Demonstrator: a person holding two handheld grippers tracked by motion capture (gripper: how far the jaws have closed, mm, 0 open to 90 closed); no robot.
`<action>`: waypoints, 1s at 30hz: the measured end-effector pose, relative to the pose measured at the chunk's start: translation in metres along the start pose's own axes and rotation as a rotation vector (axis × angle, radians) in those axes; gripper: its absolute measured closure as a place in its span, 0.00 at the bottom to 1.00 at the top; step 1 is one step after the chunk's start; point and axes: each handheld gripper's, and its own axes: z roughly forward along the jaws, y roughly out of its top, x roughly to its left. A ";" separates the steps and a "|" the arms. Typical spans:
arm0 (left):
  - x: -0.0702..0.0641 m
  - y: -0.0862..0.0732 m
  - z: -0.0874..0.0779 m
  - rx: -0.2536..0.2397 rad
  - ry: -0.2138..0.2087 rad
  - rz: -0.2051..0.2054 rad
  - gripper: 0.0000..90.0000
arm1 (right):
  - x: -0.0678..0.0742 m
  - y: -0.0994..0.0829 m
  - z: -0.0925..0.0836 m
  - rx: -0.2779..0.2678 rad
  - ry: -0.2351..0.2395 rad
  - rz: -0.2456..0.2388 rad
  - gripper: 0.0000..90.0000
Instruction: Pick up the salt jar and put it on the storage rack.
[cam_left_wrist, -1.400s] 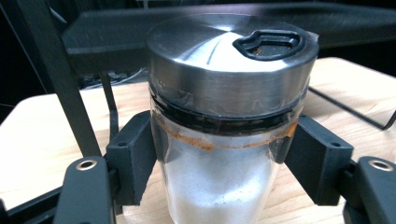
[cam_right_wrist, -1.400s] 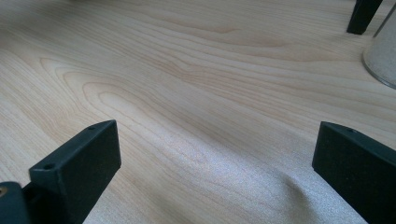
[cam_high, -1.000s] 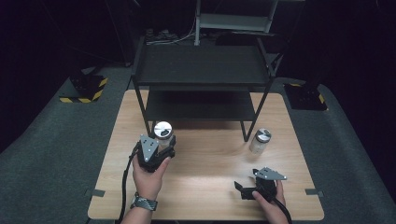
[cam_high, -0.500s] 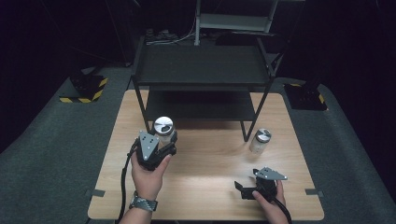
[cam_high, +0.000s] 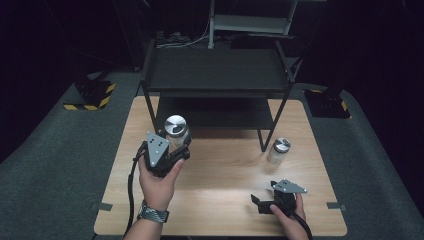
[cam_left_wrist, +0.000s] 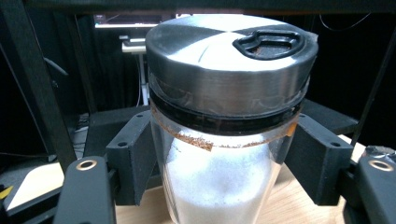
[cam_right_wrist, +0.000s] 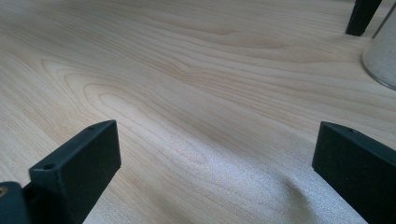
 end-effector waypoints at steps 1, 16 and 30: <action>0.000 0.001 0.000 -0.002 -0.001 0.000 0.34 | 0.000 0.000 0.000 -0.001 0.000 0.002 0.01; -0.004 0.024 -0.001 -0.043 0.006 -0.004 0.34 | -0.001 0.000 0.000 0.000 0.003 0.006 0.01; -0.008 0.043 0.001 -0.076 0.001 0.010 0.34 | -0.001 -0.001 -0.001 -0.007 0.002 0.008 0.01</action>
